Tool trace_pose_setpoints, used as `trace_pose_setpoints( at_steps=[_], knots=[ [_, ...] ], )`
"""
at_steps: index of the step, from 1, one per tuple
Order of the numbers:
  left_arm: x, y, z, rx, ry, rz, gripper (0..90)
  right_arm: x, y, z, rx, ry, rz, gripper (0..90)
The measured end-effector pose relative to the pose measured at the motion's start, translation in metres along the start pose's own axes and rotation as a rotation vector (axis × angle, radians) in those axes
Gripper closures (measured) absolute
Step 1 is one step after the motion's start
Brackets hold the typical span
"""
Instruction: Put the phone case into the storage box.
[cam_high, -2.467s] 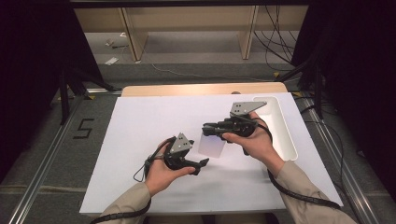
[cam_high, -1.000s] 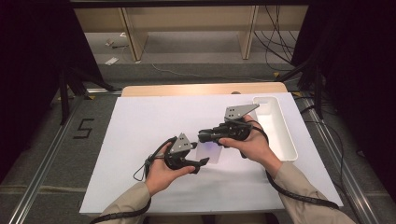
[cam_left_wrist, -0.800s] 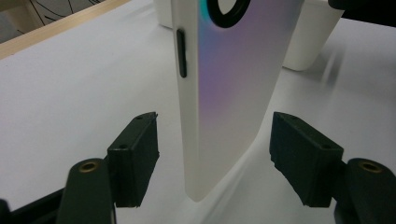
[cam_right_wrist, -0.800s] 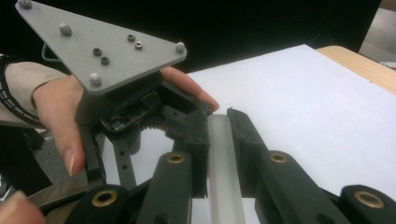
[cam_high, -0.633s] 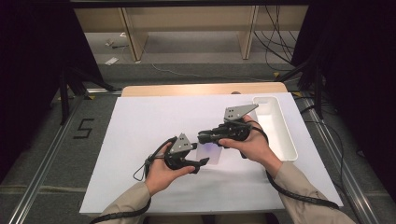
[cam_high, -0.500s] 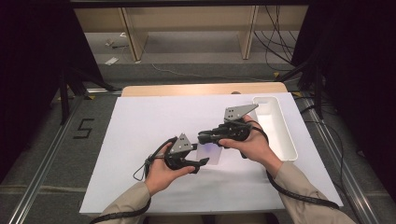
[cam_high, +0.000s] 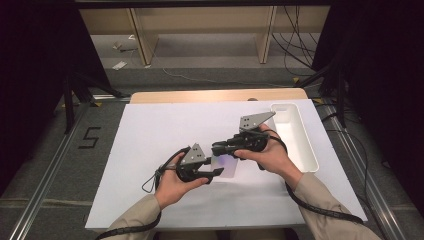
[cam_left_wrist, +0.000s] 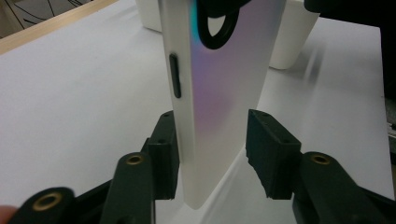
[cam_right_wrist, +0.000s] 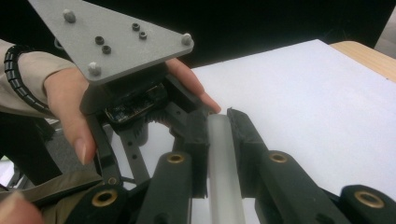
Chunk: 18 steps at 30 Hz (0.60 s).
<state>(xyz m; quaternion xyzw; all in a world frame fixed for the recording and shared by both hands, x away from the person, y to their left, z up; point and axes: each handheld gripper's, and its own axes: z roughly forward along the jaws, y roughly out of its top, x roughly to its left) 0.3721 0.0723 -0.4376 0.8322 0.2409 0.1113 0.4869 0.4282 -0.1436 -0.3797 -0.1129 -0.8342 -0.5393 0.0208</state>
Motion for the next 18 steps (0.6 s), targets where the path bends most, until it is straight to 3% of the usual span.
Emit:
trace_pose_setpoints(
  at_steps=[5, 18],
  knots=[
    [0.0032, 0.0002, -0.0025, -0.010, -0.007, -0.010, 64.0, 0.0005, 0.0007, -0.0009, -0.001, 0.010, -0.002, 80.0],
    [0.0059, 0.0014, -0.0076, 0.016, -0.052, 0.014, 74.9, 0.0024, 0.0016, -0.0002, 0.004, 0.055, -0.030, 76.9]
  ],
)
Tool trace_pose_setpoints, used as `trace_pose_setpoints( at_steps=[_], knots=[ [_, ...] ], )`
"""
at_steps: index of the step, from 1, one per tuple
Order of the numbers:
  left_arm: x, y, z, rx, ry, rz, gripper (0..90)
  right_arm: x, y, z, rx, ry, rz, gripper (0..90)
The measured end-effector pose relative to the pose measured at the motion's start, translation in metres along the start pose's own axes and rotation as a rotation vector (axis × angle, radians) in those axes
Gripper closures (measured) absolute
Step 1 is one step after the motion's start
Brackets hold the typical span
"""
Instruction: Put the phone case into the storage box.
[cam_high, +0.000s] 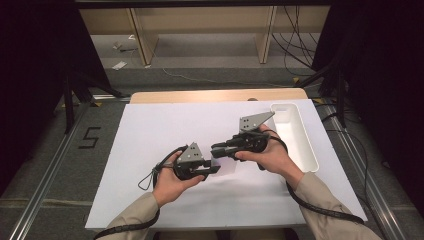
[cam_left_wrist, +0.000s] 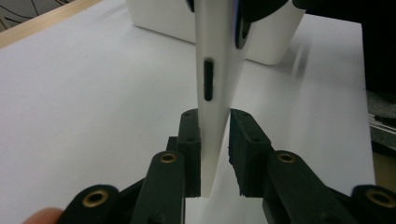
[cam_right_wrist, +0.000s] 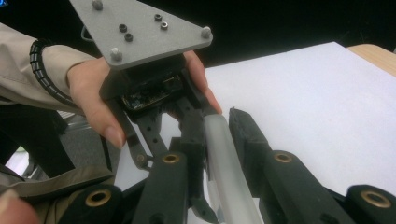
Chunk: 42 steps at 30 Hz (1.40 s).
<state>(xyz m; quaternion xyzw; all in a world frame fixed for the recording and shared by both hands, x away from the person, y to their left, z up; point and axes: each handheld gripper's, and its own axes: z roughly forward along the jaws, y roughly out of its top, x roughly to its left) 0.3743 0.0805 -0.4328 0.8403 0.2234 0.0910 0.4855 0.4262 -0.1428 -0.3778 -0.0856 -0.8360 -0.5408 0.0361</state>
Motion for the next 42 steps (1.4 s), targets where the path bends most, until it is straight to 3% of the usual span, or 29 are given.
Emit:
trace_pose_setpoints(
  at_steps=[5, 9, 14, 28, 33, 39, 42],
  knots=[
    [0.0003, 0.0005, -0.0010, 0.012, -0.026, 0.009, 76.6, 0.0001, -0.0007, -0.0004, 0.001, 0.018, -0.006, 76.2],
    [-0.0004, 0.0025, -0.0029, 0.014, -0.042, 0.018, 79.7, 0.0002, 0.0001, -0.0014, -0.002, 0.032, -0.024, 70.3],
    [-0.0008, 0.0024, -0.0030, 0.016, -0.040, 0.020, 81.1, 0.0002, 0.0005, -0.0016, -0.001, 0.016, -0.048, 63.1],
    [-0.0022, 0.0037, -0.0030, 0.028, -0.053, 0.004, 81.3, 0.0010, -0.0001, -0.0007, -0.016, -0.008, -0.062, 56.4],
    [-0.0013, 0.0035, -0.0031, 0.028, -0.053, -0.006, 81.3, 0.0006, -0.0015, 0.0000, -0.020, -0.023, -0.061, 47.5],
    [-0.0002, 0.0032, -0.0041, 0.028, -0.021, -0.024, 81.2, -0.0004, -0.0012, -0.0026, -0.054, -0.071, -0.047, 30.2],
    [0.0007, 0.0024, -0.0039, 0.027, 0.004, -0.039, 81.1, -0.0018, -0.0015, -0.0040, -0.064, -0.090, -0.041, 26.3]
  ],
)
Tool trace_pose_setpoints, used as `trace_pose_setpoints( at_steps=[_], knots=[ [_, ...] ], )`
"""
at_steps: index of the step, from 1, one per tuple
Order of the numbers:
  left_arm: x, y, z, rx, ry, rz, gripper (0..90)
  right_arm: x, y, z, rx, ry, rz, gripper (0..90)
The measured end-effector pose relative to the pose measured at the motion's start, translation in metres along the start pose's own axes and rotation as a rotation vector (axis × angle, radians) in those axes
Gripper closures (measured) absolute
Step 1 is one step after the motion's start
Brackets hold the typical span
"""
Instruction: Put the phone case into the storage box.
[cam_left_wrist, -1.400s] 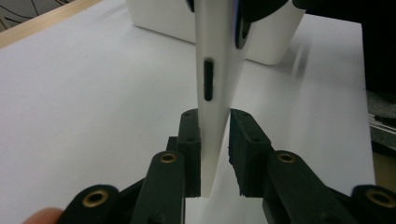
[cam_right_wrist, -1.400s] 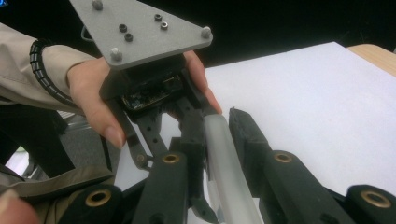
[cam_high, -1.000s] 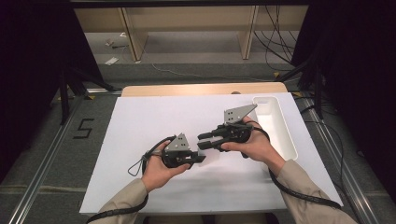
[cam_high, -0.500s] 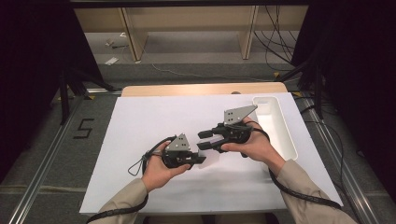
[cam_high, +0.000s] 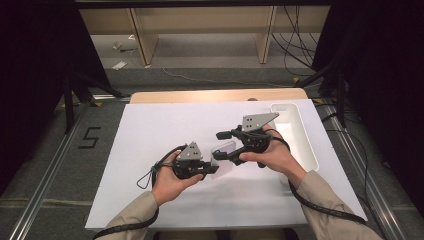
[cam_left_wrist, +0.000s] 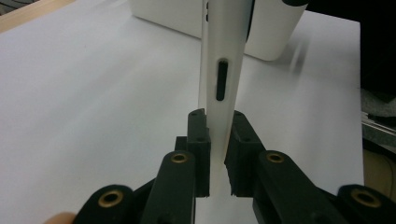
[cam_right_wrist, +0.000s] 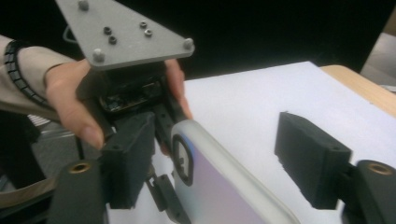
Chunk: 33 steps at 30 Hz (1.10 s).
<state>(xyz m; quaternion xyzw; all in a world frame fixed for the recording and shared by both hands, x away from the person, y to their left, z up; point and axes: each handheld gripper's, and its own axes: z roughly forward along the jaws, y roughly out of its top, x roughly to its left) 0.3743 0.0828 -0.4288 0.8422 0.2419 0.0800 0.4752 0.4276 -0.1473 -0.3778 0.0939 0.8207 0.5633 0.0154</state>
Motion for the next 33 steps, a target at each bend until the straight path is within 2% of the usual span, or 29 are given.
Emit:
trace_pose_setpoints(
  at_steps=[2, 9, 13, 16, 20, 28, 33],
  knots=[
    [0.001, 0.000, -0.001, 0.002, 0.019, -0.015, 81.1, -0.003, -0.001, -0.002, -0.020, -0.036, 0.021, 21.7],
    [0.005, -0.001, -0.003, -0.003, 0.088, -0.068, 81.0, -0.009, -0.005, -0.008, -0.056, -0.098, 0.069, 18.2],
    [0.008, -0.002, -0.004, -0.005, 0.128, -0.100, 80.9, -0.012, -0.006, -0.011, -0.069, -0.110, 0.087, 18.6],
    [0.008, -0.002, -0.004, -0.007, 0.143, -0.111, 80.9, -0.012, -0.007, -0.012, -0.076, -0.121, 0.094, 17.9],
    [0.010, -0.002, -0.006, -0.017, 0.182, -0.137, 80.9, -0.012, -0.010, -0.014, -0.081, -0.161, 0.106, 15.9],
    [0.010, 0.000, -0.004, -0.022, 0.226, -0.163, 80.8, -0.009, -0.015, -0.014, -0.086, -0.224, 0.124, 15.4],
    [0.008, 0.001, -0.001, -0.018, 0.246, -0.180, 80.8, -0.007, -0.019, -0.015, -0.090, -0.242, 0.132, 15.3]
  ],
)
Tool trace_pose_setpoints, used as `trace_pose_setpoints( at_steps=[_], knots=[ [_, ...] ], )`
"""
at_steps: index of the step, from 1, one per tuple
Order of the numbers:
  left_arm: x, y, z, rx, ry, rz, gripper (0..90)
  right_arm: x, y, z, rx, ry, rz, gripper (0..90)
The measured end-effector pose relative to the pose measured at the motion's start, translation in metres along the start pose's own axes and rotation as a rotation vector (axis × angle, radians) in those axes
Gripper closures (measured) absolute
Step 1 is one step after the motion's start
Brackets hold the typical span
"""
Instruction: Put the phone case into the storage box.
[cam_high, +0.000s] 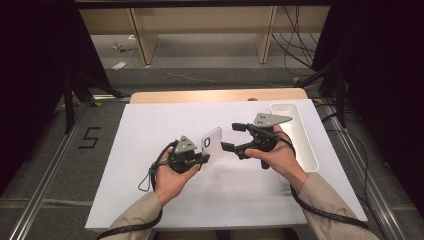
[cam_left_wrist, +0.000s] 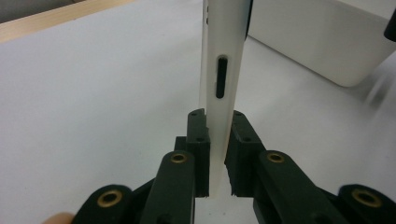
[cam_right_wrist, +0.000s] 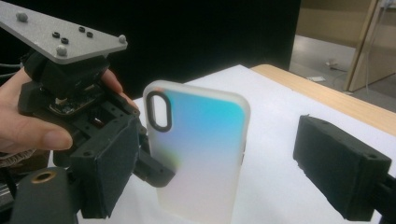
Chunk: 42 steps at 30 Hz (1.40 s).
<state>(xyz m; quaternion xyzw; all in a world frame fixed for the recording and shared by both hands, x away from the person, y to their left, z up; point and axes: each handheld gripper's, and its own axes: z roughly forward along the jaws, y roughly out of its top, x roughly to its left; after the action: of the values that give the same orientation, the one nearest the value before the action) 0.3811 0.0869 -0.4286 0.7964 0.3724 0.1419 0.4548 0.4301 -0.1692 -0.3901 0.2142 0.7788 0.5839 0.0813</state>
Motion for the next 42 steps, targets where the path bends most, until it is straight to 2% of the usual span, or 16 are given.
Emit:
trace_pose_setpoints(
  at_steps=[8, 13, 22, 42],
  knots=[
    [-0.004, 0.001, 0.006, 0.014, 0.019, -0.007, 80.8, 0.003, -0.015, -0.004, 0.014, -0.044, 0.013, 10.9],
    [-0.005, 0.005, 0.007, 0.005, 0.029, -0.014, 80.8, 0.005, -0.016, -0.003, 0.005, -0.081, 0.010, 5.8],
    [-0.012, 0.010, 0.013, -0.001, 0.030, -0.003, 80.8, 0.008, -0.017, 0.000, -0.017, -0.127, 0.020, 4.7],
    [-0.028, 0.019, 0.029, -0.009, 0.007, 0.009, 80.8, 0.010, -0.015, 0.001, -0.078, -0.177, 0.066, 3.6]
  ],
)
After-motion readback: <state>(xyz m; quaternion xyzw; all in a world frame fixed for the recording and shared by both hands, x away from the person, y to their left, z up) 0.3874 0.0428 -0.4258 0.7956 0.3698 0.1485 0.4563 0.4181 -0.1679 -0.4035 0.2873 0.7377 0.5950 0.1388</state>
